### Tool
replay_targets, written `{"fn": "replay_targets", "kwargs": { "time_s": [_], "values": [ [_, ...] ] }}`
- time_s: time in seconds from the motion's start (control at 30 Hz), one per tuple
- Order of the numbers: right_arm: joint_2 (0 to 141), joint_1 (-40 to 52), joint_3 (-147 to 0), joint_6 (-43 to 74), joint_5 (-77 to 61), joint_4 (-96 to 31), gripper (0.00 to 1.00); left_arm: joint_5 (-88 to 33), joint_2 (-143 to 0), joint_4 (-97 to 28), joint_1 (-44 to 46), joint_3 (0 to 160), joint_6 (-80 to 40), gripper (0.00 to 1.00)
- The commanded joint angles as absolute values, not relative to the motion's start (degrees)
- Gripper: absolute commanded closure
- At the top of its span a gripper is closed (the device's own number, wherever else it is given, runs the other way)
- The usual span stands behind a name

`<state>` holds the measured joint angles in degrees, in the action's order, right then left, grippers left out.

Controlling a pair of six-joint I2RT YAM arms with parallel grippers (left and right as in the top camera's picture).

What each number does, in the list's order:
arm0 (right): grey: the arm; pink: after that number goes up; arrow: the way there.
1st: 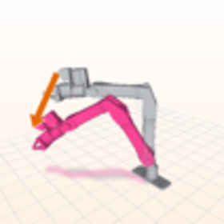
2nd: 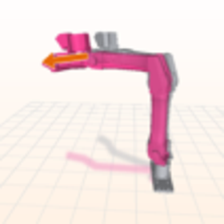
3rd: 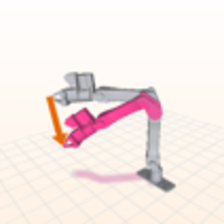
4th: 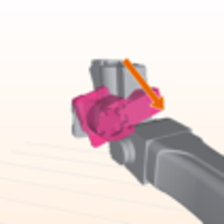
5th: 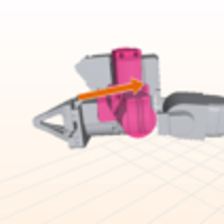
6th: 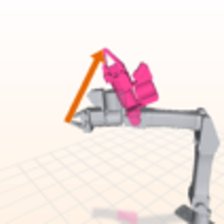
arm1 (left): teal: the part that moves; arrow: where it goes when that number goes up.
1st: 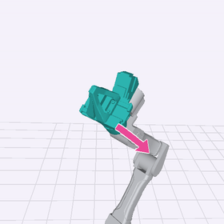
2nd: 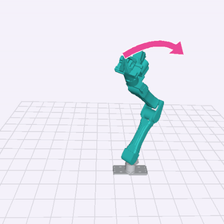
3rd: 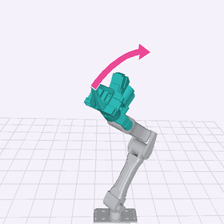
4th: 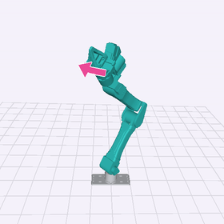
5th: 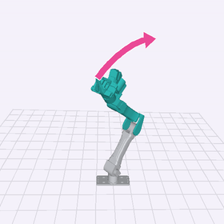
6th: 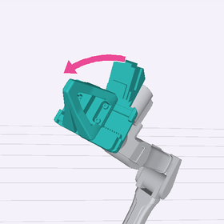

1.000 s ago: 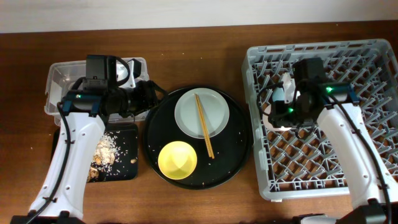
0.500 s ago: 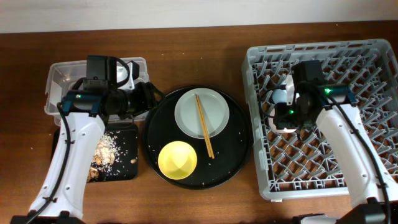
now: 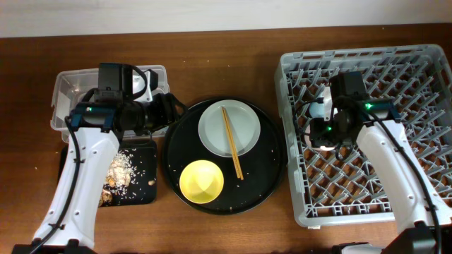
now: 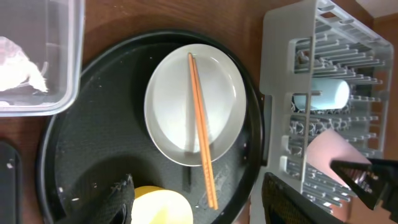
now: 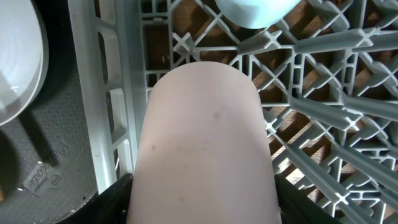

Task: Sort waste into correct bins and load items into the dishwasher rack
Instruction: 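Lower the pink cup upside down into the rack with the right gripper, then reach the right gripper to the chopsticks on the plate and grasp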

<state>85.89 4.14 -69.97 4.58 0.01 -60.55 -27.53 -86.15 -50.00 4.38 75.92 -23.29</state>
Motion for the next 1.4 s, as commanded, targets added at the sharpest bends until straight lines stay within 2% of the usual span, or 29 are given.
{"fn": "replay_targets", "kwargs": {
  "time_s": [0.0,0.4,0.43,0.47,0.53,0.57,0.73,1.03,1.27,1.37],
  "values": [
    [86.0,4.1,-69.3,4.99,0.69,-59.72,0.41,-23.81,-86.02,-50.43,4.43,76.01,-22.15,0.34],
    [86.0,4.1,-69.3,4.99,0.69,-59.27,0.39,-19.64,-86.02,-51.77,4.21,76.01,-22.17,0.32],
    [86.0,4.1,-69.3,4.99,0.71,-59.11,0.36,-19.64,-86.02,-51.75,4.21,76.01,-22.17,0.32],
    [86.0,4.1,-69.3,4.97,0.71,-59.07,0.31,-19.64,-86.02,-51.75,4.21,76.01,-22.17,0.26],
    [86.0,4.1,-69.3,4.99,0.69,-59.11,0.28,-19.66,-86.02,-51.77,4.21,76.01,-22.17,0.06],
    [86.0,4.1,-69.3,4.99,0.69,-59.09,0.26,-19.64,-86.02,-51.75,4.21,76.01,-22.17,0.01],
    [86.0,4.1,-69.32,4.99,0.67,-58.83,0.23,-19.64,-86.02,-51.75,4.21,76.01,-22.17,0.01],
    [86.11,4.86,-69.32,4.45,-8.38,-48.69,0.48,-19.64,-86.02,-51.75,4.23,76.01,-22.2,0.01],
    [93.32,9.93,-69.32,3.22,-6.57,-40.99,0.49,-19.64,-86.02,-51.75,4.21,76.01,-22.2,0.01],
    [97.3,10.83,-69.32,3.25,-4.6,-39.11,0.56,-19.66,-86.02,-51.72,4.23,76.01,-22.2,0.01]
  ]
}}
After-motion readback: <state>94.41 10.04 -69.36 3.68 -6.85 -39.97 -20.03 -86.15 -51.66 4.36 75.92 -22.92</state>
